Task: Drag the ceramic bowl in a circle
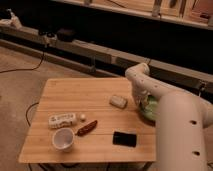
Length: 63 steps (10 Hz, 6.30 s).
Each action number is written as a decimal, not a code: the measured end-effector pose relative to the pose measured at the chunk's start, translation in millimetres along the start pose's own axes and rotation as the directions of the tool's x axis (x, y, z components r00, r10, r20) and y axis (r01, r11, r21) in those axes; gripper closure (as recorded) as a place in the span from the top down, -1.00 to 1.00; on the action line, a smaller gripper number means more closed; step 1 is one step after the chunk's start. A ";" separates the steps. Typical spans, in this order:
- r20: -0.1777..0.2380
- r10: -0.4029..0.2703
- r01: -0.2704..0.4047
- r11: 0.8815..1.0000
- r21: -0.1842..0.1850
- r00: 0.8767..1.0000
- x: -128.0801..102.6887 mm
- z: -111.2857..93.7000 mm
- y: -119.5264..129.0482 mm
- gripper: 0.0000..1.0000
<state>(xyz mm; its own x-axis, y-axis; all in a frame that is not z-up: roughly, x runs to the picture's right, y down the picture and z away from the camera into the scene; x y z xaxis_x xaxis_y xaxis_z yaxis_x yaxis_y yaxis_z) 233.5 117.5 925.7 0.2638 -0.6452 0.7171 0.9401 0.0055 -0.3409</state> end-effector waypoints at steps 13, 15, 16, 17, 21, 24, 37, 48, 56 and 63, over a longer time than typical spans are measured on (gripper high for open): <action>-0.120 -0.319 0.340 0.893 0.294 0.940 -152.6 -40.7 -192.2 -1.00; -0.106 -0.337 0.354 0.893 0.278 0.935 -175.4 -32.6 -173.6 -1.00; -0.101 -0.334 0.349 0.900 0.260 0.937 -181.5 -30.7 -159.7 -1.00; -0.094 -0.321 0.334 0.910 0.244 0.942 -183.4 -29.7 -146.4 -1.00; -0.104 -0.190 0.204 0.967 0.149 0.976 -156.8 -26.7 -69.7 -1.00; -0.158 -0.080 0.102 0.985 0.138 0.984 -116.3 -25.6 -21.2 -1.00; -0.263 -0.338 0.401 0.884 0.241 0.903 -94.8 -49.3 -185.0 -1.00; -0.065 -0.258 0.265 0.905 0.332 0.964 -179.9 -46.4 -125.4 -1.00; 0.000 -0.069 0.064 0.927 0.369 0.998 -167.9 -39.1 4.3 -1.00; -0.160 0.024 0.043 0.914 0.404 0.987 -56.5 -45.8 -2.3 -1.00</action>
<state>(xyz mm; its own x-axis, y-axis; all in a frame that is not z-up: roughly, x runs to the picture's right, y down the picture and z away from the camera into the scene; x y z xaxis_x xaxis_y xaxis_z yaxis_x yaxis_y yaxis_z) 206.6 118.9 858.1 0.2485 -0.7588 0.6021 0.9576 0.2860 -0.0348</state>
